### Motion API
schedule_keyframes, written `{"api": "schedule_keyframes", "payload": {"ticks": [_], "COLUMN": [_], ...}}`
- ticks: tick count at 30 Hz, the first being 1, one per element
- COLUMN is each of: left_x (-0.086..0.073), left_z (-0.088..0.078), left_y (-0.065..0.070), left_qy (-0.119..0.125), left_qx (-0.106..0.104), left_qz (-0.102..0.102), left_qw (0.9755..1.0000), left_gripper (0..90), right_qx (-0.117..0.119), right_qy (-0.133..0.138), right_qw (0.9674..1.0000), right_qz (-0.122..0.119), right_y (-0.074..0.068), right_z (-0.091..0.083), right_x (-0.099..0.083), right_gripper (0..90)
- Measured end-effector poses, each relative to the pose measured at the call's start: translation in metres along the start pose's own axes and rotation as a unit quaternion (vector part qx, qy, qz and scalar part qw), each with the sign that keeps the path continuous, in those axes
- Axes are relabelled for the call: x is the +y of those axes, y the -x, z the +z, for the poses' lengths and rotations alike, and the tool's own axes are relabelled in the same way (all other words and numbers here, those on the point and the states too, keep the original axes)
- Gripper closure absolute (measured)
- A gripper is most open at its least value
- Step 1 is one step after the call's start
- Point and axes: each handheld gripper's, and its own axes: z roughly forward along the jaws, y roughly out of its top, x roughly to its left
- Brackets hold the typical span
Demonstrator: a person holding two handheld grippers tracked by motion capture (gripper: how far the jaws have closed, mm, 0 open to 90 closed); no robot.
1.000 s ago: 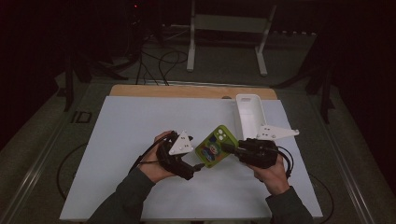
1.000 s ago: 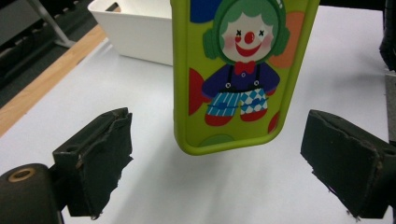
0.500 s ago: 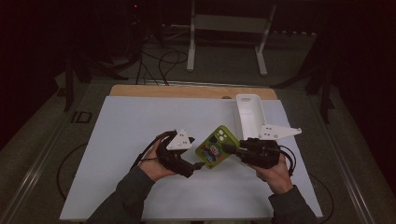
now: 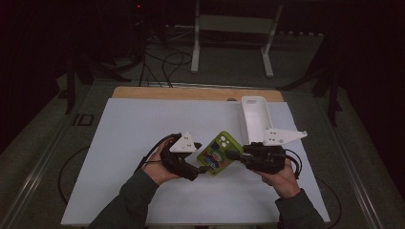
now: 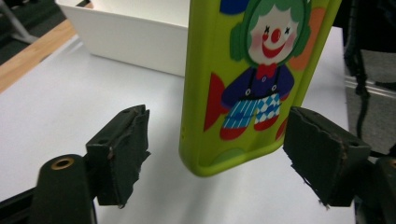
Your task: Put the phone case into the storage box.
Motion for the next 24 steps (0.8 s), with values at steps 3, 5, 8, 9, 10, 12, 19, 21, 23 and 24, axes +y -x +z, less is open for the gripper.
{"api": "schedule_keyframes", "payload": {"ticks": [3,5,8,9,10,12,19,21,23,24], "left_x": [0.0,0.0,0.0001,0.0002,0.0003,0.0004,-0.0007,-0.0016,-0.0023,-0.0027], "left_z": [0.0007,0.0012,0.0017,0.0018,0.002,0.002,0.0015,0.0003,0.0002,0.0004], "left_y": [0.0008,0.0015,0.0027,0.0032,0.0036,0.0047,0.0045,0.0037,0.0042,0.0043], "left_qy": [-0.001,-0.002,0.0,0.0,0.002,0.003,-0.002,0.003,0.003,0.003], "left_qx": [-0.008,-0.013,-0.026,-0.027,-0.032,-0.043,-0.054,-0.062,-0.062,-0.065], "left_qz": [0.003,0.006,0.01,0.011,0.013,0.015,0.018,0.015,0.015,0.016], "left_qw": [1.0,0.9999,0.9996,0.9996,0.9994,0.999,0.9984,0.998,0.998,0.9978], "left_gripper": [25.0,26.3,29.5,30.9,32.0,35.5,50.5,54.5,58.6,60.4], "right_qx": [0.008,0.014,0.022,0.027,0.03,0.034,0.031,0.028,0.023,0.02], "right_qy": [-0.003,-0.004,-0.005,-0.002,-0.001,-0.001,-0.002,-0.002,-0.001,-0.002], "right_qw": [1.0,0.9999,0.9996,0.9995,0.9994,0.9991,0.999,0.9991,0.9991,0.9991], "right_qz": [-0.005,-0.008,-0.014,-0.019,-0.02,-0.023,-0.031,-0.032,-0.035,-0.036], "right_y": [-0.0017,-0.0028,-0.0052,-0.0062,-0.0067,-0.0078,-0.0087,-0.0082,-0.0076,-0.0075], "right_z": [0.002,0.0034,0.0053,0.0062,0.0067,0.0077,0.0086,0.0068,0.0058,0.0053], "right_x": [0.0001,0.0,-0.0005,-0.0005,-0.0004,0.0002,0.0027,0.0027,0.0019,0.0014], "right_gripper": [78.0,78.0,78.1,78.1,78.1,78.1,78.2,78.1,78.0,77.9]}}
